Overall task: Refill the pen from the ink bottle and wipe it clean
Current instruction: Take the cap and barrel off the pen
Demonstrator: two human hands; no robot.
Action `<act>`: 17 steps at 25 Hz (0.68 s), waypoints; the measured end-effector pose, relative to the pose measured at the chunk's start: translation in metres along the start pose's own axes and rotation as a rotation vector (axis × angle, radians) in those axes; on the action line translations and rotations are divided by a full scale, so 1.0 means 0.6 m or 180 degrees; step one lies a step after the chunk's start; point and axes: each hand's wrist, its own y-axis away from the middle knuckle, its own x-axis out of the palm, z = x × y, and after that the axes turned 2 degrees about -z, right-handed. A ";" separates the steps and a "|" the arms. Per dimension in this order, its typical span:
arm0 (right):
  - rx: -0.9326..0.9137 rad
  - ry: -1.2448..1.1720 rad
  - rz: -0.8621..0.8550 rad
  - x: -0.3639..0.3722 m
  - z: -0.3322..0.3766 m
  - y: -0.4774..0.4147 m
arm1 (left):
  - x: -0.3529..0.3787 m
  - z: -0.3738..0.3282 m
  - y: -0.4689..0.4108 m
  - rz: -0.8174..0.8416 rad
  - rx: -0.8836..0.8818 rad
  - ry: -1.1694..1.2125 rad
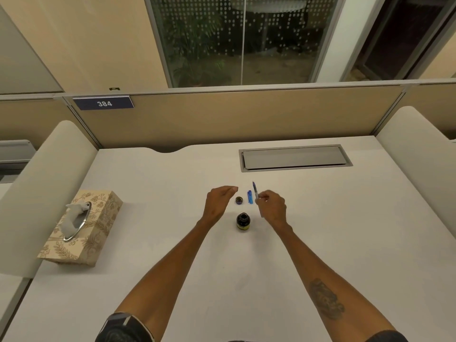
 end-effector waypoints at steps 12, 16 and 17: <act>-0.0189 -0.1448 0.1147 -0.048 0.088 0.001 | 0.003 -0.078 -0.042 0.0253 -0.0152 0.0899; -0.0138 -0.1642 0.1649 -0.052 0.089 0.002 | -0.003 -0.076 -0.041 0.0351 -0.0126 0.0989; -0.0090 -0.1698 0.1817 -0.053 0.088 0.003 | -0.004 -0.076 -0.041 0.0366 -0.0118 0.0998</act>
